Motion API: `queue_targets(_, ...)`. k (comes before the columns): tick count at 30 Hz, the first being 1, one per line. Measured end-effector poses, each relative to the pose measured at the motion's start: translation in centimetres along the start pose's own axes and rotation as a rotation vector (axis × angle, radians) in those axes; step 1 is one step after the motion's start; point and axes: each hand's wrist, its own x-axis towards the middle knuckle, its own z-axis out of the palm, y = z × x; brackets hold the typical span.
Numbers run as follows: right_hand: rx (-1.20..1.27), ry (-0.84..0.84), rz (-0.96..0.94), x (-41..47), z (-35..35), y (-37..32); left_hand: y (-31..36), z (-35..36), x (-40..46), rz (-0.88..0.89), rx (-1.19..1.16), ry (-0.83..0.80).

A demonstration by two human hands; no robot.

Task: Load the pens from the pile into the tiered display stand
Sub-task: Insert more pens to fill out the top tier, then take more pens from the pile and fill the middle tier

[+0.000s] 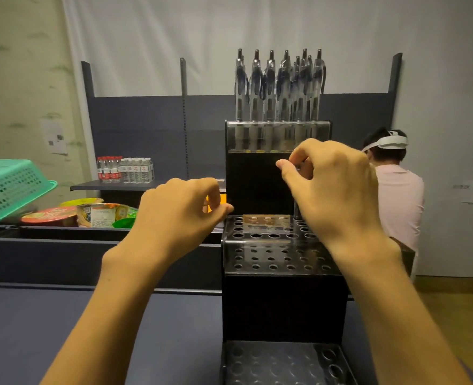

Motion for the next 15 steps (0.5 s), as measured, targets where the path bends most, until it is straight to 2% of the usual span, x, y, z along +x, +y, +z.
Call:
queue_targets(6,-0.005,-0.042,-0.139,-1.3,0.1,-3.7,-0.3,-1.3,-3.7,-0.068,0.079,0.004)
queue_targets(10,-0.03,-0.225,-0.174,-2.6,-0.1,-6.5,-1.2,-2.4,-6.0,-0.08,0.098,-0.039)
queue_targets(15,-0.086,-0.311,-0.23,-4.6,-0.3,-11.1,-3.0,-4.2,-9.2,-0.118,0.096,-0.074)
